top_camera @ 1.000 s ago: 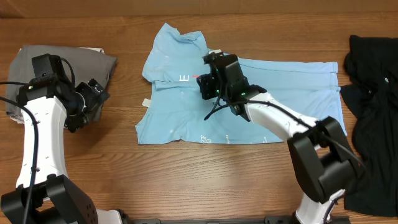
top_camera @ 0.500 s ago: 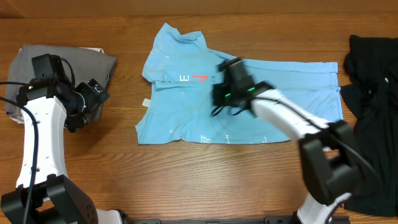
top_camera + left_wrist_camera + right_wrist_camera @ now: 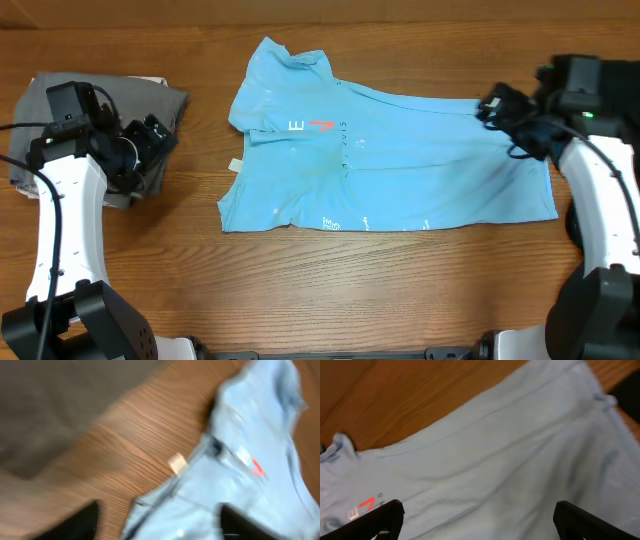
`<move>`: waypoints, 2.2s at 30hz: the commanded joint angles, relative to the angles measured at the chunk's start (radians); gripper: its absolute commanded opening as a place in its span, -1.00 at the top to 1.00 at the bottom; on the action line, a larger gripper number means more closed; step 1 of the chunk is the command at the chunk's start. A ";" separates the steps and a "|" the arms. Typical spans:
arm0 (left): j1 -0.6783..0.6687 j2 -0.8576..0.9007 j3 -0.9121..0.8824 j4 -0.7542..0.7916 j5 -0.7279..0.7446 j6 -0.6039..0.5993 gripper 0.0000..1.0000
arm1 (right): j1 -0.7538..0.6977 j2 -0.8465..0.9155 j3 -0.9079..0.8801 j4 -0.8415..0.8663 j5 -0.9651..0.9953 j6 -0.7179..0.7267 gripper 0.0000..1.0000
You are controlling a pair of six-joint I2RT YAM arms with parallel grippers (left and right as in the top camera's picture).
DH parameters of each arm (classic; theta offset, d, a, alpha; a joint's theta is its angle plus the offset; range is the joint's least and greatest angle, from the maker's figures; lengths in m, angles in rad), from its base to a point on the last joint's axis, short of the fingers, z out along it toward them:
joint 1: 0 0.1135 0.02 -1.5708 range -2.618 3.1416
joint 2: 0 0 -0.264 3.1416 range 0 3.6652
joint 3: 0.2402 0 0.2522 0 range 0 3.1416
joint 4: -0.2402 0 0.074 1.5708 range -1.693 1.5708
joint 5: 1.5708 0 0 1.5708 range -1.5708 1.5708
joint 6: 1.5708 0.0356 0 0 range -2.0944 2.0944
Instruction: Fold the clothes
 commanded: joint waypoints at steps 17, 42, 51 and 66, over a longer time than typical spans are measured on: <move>-0.474 0.124 -0.244 0.133 -0.296 -0.100 0.92 | -0.085 -0.001 -0.001 -0.003 -0.002 0.002 -1.00; -0.397 0.368 -0.243 -0.132 -0.362 -0.113 0.92 | -0.085 -0.001 -0.001 -0.003 -0.002 0.002 -1.00; -0.387 0.203 -0.191 -0.237 -0.382 -0.117 0.92 | -0.085 -0.001 -0.001 -0.003 -0.002 0.002 -1.00; -0.437 -0.013 0.645 -0.370 -0.246 0.026 0.61 | -0.085 -0.001 -0.001 -0.003 -0.002 0.002 -1.00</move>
